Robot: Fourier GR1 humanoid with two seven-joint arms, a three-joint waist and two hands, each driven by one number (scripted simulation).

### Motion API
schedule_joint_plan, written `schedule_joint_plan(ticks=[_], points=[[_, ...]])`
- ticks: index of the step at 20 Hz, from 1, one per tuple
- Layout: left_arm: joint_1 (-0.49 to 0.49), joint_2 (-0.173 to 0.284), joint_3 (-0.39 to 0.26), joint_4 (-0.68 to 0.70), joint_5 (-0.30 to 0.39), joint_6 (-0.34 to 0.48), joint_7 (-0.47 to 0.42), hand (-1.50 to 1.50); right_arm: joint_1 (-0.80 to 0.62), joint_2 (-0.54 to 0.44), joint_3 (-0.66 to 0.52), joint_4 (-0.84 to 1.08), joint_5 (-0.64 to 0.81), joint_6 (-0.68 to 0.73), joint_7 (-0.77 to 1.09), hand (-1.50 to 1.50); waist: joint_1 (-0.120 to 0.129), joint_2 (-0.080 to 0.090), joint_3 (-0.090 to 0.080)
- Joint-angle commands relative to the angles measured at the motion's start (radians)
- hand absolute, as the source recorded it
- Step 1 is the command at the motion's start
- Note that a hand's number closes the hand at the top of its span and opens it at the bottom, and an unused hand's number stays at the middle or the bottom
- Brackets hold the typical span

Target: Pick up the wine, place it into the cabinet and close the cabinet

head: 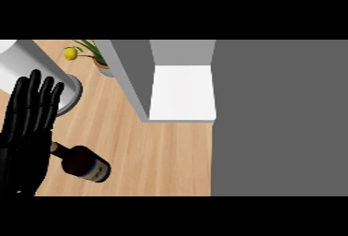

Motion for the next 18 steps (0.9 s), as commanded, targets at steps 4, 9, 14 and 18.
schedule_joint_plan(ticks=[4,9,14,18], points=[[0.003,0.158,0.089,-0.026,0.242,-0.247,-0.007,-1.5,0.088,-0.011,-0.013,-0.088,0.016,-0.009,0.042,-1.5,-0.011,0.027,-0.017],[0.077,0.194,0.049,-0.056,0.505,-0.329,0.218,-1.5,0.211,-0.003,0.107,-0.176,-0.106,0.082,0.163,-1.5,-0.012,0.022,-0.016],[0.096,0.291,0.152,-0.146,0.72,-0.322,0.349,-1.5,0.345,-0.016,0.148,-0.417,-0.137,0.064,0.305,-1.5,-0.018,0.024,-0.016],[0.104,0.369,0.256,-0.289,0.901,-0.239,0.49,-1.5,0.267,-0.008,0.21,-0.44,-0.079,0.023,0.4,-1.5,-0.003,0.027,-0.016]])
